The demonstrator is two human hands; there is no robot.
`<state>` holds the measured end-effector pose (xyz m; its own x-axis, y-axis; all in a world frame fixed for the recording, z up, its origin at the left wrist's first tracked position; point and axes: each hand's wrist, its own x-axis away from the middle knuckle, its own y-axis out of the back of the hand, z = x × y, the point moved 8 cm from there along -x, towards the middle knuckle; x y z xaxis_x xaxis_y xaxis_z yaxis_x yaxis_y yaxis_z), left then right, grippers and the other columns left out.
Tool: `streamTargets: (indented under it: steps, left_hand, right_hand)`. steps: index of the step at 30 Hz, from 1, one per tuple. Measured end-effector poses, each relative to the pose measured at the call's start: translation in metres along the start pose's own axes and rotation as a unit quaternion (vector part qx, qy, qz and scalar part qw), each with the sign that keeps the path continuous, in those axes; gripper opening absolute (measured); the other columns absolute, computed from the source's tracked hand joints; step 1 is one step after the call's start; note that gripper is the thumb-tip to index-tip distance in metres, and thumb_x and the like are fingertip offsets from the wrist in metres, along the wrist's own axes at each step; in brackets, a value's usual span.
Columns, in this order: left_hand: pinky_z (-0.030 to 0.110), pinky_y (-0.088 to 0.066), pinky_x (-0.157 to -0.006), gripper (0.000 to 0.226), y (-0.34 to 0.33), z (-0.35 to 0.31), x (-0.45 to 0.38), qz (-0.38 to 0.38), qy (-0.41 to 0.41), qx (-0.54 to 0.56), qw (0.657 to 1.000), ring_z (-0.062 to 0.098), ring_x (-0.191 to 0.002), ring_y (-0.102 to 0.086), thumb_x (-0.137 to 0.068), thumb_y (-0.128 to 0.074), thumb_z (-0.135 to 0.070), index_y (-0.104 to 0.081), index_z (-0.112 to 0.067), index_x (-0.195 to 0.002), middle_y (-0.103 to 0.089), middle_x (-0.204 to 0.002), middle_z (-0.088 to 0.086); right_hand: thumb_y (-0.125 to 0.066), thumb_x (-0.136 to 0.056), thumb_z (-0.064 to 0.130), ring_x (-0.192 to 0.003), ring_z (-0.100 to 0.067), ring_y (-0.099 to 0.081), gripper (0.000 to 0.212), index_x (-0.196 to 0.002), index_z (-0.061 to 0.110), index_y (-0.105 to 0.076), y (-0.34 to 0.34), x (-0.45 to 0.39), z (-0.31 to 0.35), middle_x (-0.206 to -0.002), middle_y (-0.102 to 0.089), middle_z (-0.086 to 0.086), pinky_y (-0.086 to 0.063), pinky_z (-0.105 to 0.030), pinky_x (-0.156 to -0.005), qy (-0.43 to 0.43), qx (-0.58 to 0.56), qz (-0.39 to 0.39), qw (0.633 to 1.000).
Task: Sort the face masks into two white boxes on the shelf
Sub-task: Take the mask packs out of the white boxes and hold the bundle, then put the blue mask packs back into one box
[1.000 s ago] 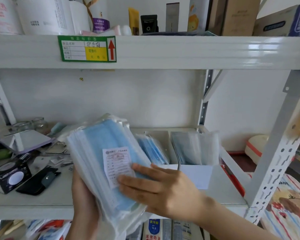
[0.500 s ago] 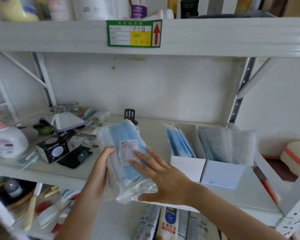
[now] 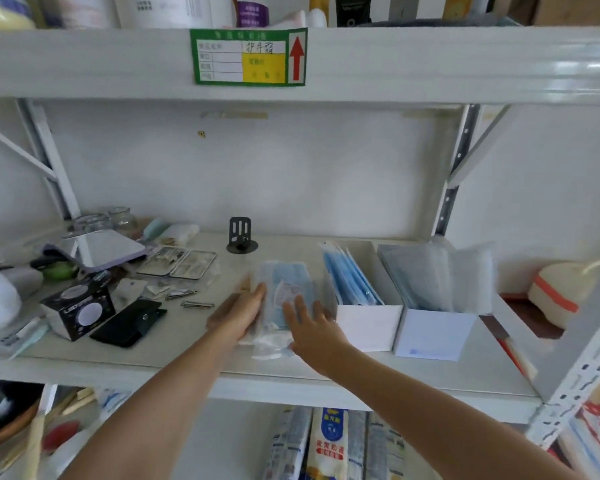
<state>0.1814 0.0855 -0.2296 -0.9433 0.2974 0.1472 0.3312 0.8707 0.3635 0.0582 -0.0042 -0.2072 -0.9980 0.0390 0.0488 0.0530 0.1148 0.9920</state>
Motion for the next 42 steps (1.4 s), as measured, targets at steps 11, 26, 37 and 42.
streamTargets:
  steps: [11, 26, 37, 42]
  left_hand:
    - [0.04, -0.051, -0.094, 0.072, -0.011, -0.006, -0.019, 0.063, -0.026, -0.267, 0.961, 0.02, -0.1, -0.065, -0.058, -0.036, -0.09, -0.048, -0.053, -0.118, -0.067, -0.117, -0.007]
    - [0.031, -0.044, -0.084, 0.044, -0.004, -0.062, 0.01, 0.002, -0.12, -0.18, 0.976, 0.028, -0.108, -0.06, -0.096, -0.043, -0.04, -0.051, -0.005, -0.121, -0.06, -0.112, 0.006]
    - [0.03, -0.054, -0.08, 0.035, -0.042, -0.169, 0.066, 0.084, -0.107, -0.014, 0.991, 0.016, -0.091, -0.061, -0.089, -0.06, -0.039, -0.052, -0.013, -0.111, -0.059, -0.097, -0.001]
    - [0.035, -0.054, -0.089, 0.042, -0.06, -0.173, 0.071, 0.052, -0.154, -0.129, 0.978, 0.018, -0.095, -0.059, -0.089, -0.061, -0.027, -0.053, -0.007, -0.126, -0.058, -0.12, 0.009]
  right_hand:
    - [-0.045, -0.099, 0.019, -0.146, -0.037, -0.003, 0.071, -0.149, 0.001, 0.003, -0.008, -0.024, -0.009, -0.156, -0.002, -0.026, -0.011, -0.049, -0.117, -0.064, -0.036, -0.027, 0.997]
    - [-0.051, -0.09, 0.03, -0.123, -0.024, -0.055, 0.051, -0.135, 0.007, -0.047, 0.085, 0.041, 0.009, -0.137, -0.054, -0.011, -0.048, -0.036, -0.098, 0.136, -0.069, -0.254, 0.955]
    - [-0.059, -0.088, 0.037, -0.112, -0.027, -0.059, 0.051, -0.127, 0.006, -0.05, 0.118, 0.066, -0.143, -0.123, -0.062, -0.013, -0.045, -0.033, -0.094, -0.163, -0.331, -0.204, 0.907]
    - [-0.06, -0.083, 0.051, -0.121, -0.029, -0.052, 0.083, -0.143, 0.004, -0.028, 0.063, 0.058, -0.117, -0.138, -0.049, -0.013, -0.043, -0.034, -0.096, -0.166, -0.33, -0.035, 0.929]
